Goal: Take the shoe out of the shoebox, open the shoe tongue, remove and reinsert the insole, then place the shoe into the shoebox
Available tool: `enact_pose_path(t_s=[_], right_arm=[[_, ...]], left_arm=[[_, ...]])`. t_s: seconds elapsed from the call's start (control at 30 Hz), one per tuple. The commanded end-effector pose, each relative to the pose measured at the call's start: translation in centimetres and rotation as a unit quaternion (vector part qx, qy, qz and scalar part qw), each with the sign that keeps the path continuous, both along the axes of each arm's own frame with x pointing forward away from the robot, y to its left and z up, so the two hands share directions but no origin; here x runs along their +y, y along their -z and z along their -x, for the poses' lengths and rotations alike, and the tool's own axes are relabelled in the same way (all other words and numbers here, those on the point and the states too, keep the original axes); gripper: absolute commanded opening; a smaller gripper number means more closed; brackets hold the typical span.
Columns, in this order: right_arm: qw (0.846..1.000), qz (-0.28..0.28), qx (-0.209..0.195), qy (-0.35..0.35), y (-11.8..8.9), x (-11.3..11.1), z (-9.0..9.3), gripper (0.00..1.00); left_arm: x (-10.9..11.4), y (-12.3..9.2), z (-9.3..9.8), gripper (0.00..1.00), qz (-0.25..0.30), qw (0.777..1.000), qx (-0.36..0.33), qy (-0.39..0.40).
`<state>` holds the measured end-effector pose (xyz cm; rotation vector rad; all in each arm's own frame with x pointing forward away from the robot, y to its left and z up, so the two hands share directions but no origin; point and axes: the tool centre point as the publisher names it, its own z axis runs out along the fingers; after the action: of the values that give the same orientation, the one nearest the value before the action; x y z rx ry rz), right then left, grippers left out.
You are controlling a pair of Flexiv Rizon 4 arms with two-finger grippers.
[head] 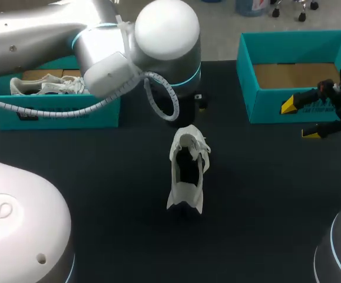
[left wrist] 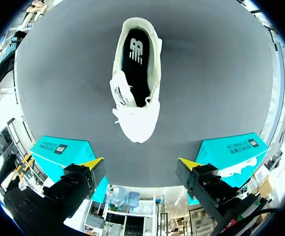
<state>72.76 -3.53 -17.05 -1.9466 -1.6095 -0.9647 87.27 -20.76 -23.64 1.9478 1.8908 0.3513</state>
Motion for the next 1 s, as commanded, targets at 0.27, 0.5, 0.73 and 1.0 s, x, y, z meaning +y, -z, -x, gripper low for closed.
enact_pose_path(t_s=[0.27, 0.5, 0.73, 1.0], right_arm=[[1.0, 0.001, 0.001, 0.001, 0.0, 0.0, 0.0, 1.0], [1.0, 0.001, 0.001, 0.001, 0.0, 0.0, 0.0, 1.0], [1.0, 0.001, 0.001, 0.001, 0.0, 0.0, 0.0, 1.0], [1.0, 0.001, 0.001, 0.001, 0.0, 0.0, 0.0, 1.0]], left_arm=[[-0.9, 1.2, -0.7, 0.0, -0.007, 1.0, 0.009, 0.028], [-2.0, 2.7, 0.0, 0.0, -0.015, 0.998, 0.021, 0.049], [-1.8, 4.0, 0.5, 0.0, -0.016, 0.998, 0.034, 0.055], [-1.0, 6.2, 1.7, 0.0, -0.022, 0.996, 0.062, 0.055]])
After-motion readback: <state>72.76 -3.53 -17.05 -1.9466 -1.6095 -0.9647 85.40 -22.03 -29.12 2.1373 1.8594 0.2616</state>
